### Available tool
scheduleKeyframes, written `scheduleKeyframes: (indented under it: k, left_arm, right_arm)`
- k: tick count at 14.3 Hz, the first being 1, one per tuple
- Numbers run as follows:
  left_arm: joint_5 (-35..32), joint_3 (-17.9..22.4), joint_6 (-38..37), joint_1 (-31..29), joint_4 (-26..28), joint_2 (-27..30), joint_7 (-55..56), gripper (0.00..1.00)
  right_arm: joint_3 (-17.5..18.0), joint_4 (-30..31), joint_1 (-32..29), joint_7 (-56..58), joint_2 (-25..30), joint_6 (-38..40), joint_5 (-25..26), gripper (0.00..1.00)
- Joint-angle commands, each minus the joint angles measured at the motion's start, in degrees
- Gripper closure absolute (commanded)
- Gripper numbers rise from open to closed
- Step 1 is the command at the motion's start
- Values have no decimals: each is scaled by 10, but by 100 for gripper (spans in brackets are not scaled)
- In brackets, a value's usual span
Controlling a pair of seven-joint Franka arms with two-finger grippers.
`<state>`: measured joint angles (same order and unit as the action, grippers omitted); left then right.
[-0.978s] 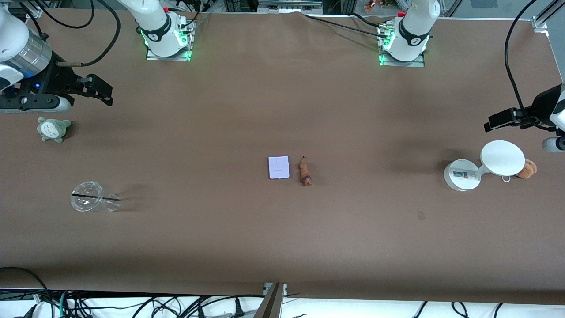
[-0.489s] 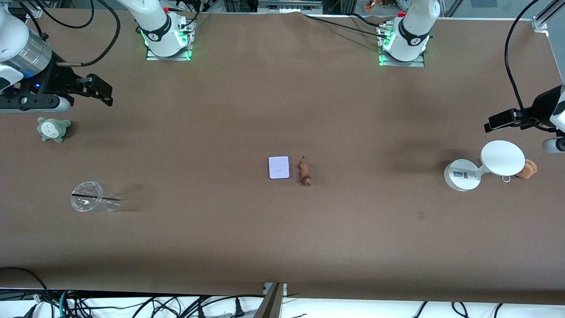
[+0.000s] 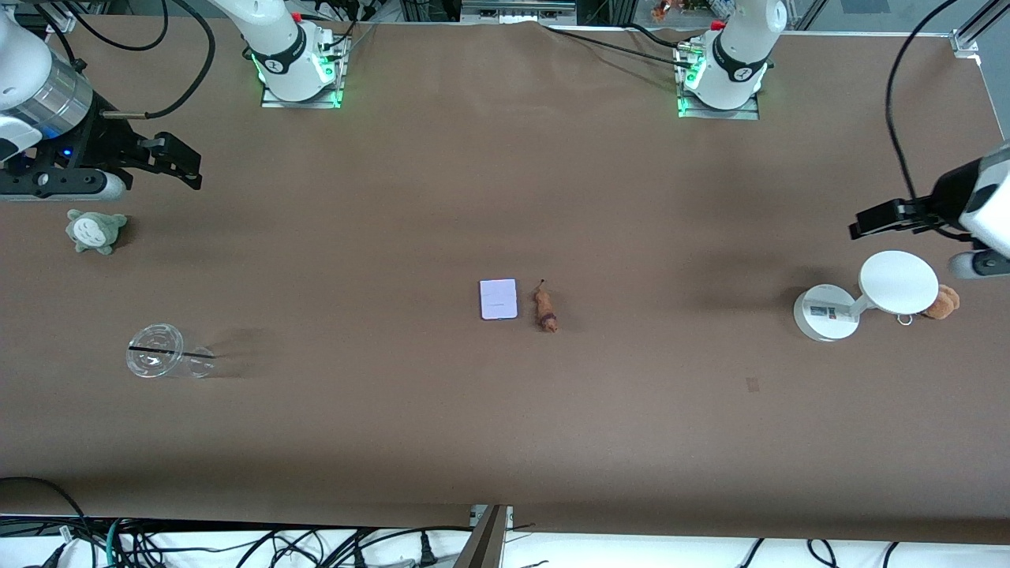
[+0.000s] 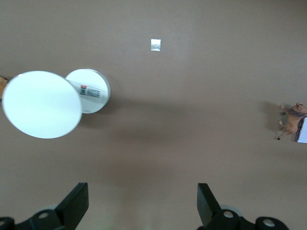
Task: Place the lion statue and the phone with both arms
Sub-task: 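Reach the right gripper to the phone while the left gripper reaches the lion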
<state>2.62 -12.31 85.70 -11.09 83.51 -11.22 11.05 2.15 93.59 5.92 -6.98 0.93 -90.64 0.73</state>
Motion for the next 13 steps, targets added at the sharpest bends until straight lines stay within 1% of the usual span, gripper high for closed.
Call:
scheduleKeyframes:
  k: [1, 3, 6, 10, 13]
  left_arm:
    - [24, 0, 27, 57, -46, -59, 96, 0]
    - [22, 1, 73, 109, -65, -99, 166, 0]
    - [17, 4, 97, 166, -97, -150, 233, 0]
    - [12, 6, 164, 223, -97, -197, 297, 0]
    - [-30, 5, 176, 274, -97, -231, 355, 0]
  right_arm:
    - [2, -12, -4, -7, -5, 3, -9, 0]
    - [2, -12, -4, -7, -5, 3, -9, 0]
    - [1, -12, -4, -7, -5, 3, -9, 0]
    - [2, -12, -4, -7, -5, 3, -9, 0]
    - [1, -12, -4, -6, -5, 3, -6, 0]
